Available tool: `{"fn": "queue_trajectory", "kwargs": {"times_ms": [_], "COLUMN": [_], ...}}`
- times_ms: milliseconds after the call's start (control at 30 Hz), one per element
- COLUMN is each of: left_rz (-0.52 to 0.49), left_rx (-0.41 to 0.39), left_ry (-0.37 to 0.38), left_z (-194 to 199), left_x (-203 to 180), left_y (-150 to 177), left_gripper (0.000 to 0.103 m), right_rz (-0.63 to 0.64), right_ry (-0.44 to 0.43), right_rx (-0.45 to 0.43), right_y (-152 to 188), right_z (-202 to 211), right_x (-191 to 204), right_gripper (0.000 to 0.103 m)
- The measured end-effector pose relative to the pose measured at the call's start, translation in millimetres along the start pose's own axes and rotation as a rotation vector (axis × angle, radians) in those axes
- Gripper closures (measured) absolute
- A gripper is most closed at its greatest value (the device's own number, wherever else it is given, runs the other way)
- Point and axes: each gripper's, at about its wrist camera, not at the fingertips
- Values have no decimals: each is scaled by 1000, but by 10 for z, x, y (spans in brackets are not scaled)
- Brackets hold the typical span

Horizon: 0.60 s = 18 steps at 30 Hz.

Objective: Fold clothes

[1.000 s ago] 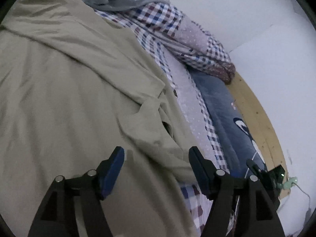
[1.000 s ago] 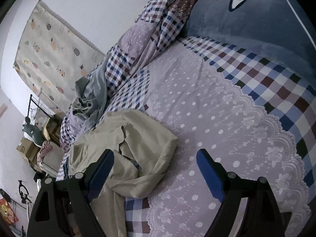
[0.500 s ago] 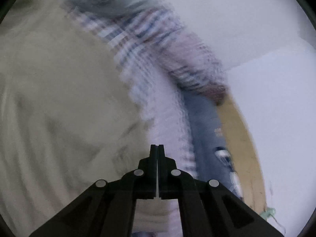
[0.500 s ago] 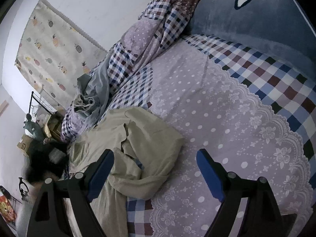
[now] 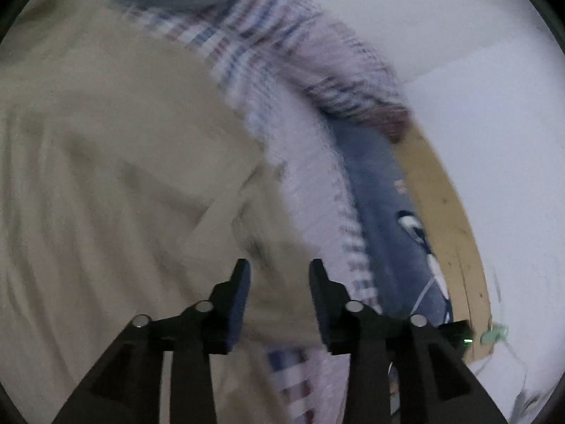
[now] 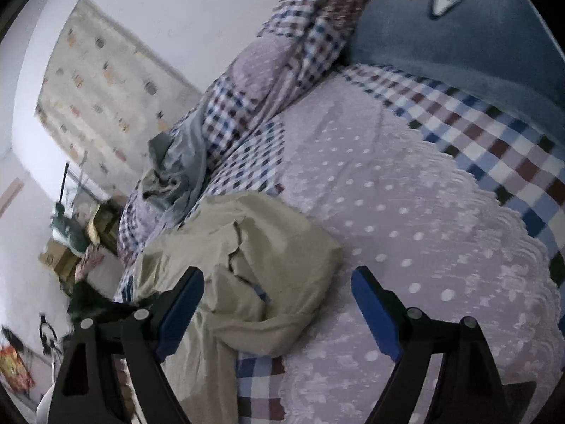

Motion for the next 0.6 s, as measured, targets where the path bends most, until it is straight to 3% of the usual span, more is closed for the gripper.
{"fn": "queue_trajectory", "kwargs": {"times_ms": [67,200,333,367,400,433,567,600], "left_rz": [51,51,110,122,111,92,18,0], "left_rx": [23,12,26,21,2,-23,-122,-146], "left_ry": [-14,-67,-165,-171,-151,-122,-5,24], "left_z": [-118,-307,-483,-481,-437,-377,-138,-78], "left_x": [152,196,268,289,276,248,138,110], "left_y": [44,10,-88,-99,-99,-96,-84,-81], "left_gripper": [59,42,42,49,81,98,101,101], "right_rz": [46,91,124,146,167,188,311,344], "right_ry": [-7,-18,-33,-39,-45,-51,-60,-61], "right_rx": [13,27,27,27,26,26,39,43], "right_y": [24,63,86,102,117,133,261,297], "right_z": [-43,-97,-130,-150,-170,-190,-319,-354], "right_x": [112,227,319,375,431,488,779,855], "right_gripper": [14,14,14,14,14,14,17,24]}}
Point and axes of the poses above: each gripper's, at about its wrist camera, not at the fingertips, and z roughly against the way its jaws point, x to its left, y to its underside, and after that the axes turned 8 degrees about y, right-handed
